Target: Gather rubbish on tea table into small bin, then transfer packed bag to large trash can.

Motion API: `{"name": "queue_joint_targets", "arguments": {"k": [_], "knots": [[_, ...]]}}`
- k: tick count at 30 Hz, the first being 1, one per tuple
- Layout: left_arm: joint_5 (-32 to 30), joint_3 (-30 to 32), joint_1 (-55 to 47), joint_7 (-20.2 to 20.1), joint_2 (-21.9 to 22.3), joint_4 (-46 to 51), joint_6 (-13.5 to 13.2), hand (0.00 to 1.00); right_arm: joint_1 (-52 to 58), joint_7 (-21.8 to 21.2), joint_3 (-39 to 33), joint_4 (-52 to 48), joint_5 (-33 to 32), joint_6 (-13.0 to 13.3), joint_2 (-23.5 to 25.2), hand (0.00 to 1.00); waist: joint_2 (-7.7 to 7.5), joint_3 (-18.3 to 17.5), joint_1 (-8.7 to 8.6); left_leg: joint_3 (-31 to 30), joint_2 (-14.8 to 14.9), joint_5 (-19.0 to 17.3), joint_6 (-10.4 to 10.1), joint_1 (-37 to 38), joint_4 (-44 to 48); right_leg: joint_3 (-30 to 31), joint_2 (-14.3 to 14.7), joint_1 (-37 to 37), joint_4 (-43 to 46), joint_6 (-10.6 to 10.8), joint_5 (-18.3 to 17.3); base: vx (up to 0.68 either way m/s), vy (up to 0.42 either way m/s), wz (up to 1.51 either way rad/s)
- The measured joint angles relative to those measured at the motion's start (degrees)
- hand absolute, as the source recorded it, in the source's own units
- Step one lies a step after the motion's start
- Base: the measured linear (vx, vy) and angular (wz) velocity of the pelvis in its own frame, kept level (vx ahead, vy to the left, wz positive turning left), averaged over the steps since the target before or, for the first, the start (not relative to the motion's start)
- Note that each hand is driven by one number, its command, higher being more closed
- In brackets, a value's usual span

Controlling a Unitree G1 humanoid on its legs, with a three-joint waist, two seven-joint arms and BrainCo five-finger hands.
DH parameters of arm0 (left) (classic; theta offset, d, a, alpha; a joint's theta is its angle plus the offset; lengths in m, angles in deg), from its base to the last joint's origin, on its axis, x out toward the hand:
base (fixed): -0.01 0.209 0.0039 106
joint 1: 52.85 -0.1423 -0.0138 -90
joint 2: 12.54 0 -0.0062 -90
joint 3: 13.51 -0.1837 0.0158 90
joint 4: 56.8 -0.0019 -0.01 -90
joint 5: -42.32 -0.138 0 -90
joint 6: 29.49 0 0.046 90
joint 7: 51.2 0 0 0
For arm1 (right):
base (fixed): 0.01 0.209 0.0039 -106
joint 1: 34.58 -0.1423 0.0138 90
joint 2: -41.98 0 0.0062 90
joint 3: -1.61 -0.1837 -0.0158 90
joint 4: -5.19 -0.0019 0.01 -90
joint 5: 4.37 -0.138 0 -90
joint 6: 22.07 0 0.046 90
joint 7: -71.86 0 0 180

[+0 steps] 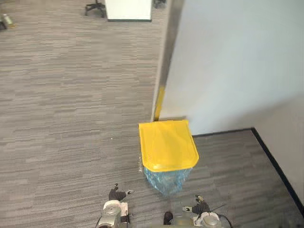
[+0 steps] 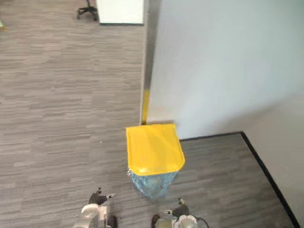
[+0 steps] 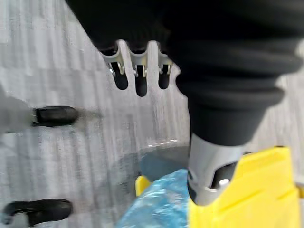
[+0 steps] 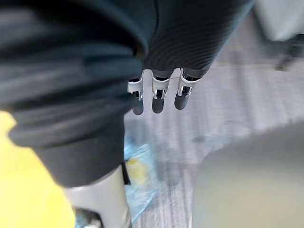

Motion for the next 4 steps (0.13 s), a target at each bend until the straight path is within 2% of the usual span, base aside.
{"name": "queue_joint_targets", "arguments": {"k": [4], "knots": [[0.1, 0.3, -1.8, -0.1, -0.7, -0.5, 0.2, 0.0, 0.2, 0.3, -1.3, 1.3, -1.4, -0.1, -0.2, 0.0, -0.65, -0.4, 0.18, -1.1, 0.0, 0.1, 0.2, 0.1, 0.0, -0.2, 0.1, 1.2, -2.2, 1.0, 0.6, -0.07, -0.017, 0.13]]}}
